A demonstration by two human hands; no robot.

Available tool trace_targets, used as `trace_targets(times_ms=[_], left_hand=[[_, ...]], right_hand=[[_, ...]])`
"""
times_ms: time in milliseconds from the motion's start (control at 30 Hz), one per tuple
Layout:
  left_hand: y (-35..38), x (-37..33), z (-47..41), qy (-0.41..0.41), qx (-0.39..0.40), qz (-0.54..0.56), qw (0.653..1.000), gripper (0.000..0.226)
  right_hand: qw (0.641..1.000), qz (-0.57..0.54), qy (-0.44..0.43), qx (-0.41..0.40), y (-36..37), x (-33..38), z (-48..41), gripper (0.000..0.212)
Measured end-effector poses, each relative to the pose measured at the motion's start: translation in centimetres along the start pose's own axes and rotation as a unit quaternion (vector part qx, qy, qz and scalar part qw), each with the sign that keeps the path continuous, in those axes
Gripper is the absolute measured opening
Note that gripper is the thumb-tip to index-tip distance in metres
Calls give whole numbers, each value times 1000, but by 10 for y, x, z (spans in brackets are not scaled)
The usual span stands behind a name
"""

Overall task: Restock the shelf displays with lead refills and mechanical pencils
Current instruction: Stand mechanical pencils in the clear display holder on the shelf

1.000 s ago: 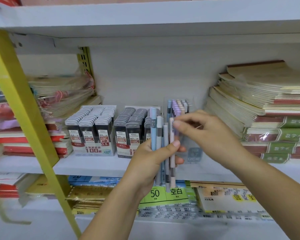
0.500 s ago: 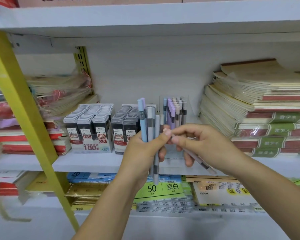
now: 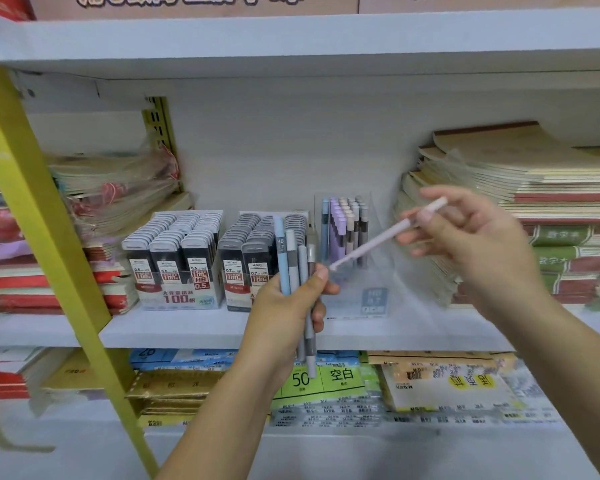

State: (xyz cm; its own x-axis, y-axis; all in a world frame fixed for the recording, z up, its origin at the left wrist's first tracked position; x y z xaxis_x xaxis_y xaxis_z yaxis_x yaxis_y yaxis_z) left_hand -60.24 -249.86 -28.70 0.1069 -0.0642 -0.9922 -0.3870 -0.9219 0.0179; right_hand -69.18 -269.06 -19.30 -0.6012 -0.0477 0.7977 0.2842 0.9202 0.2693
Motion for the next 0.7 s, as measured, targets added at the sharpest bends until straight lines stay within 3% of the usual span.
trace_targets(times_ms=[100, 333, 700], left_hand=[[-4, 3, -2, -1, -19, -32, 999, 19], [-6, 4, -4, 18, -18, -60, 998, 25], [-4, 7, -8, 28, -19, -47, 998, 12]], right_hand=[[985, 135, -108, 11, 1, 21, -15, 30], [942, 314, -74, 97, 23, -16, -26, 28], [948, 278, -96, 121, 26, -19, -27, 33]])
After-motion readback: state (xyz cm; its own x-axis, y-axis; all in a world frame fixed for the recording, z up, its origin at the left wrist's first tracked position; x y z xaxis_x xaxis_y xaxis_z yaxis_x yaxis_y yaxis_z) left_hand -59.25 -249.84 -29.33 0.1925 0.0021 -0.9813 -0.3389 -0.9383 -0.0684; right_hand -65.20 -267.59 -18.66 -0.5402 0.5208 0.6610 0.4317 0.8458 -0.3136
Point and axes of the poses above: each hand's wrist, its own z-axis away from the middle knuckle, its own y-axis out of the palm, x = y × z, the point moved 5 cm from there along -z, towards the middle knuckle, and after that the axes turned 15 degrees about -z, right-handed, at the moved point
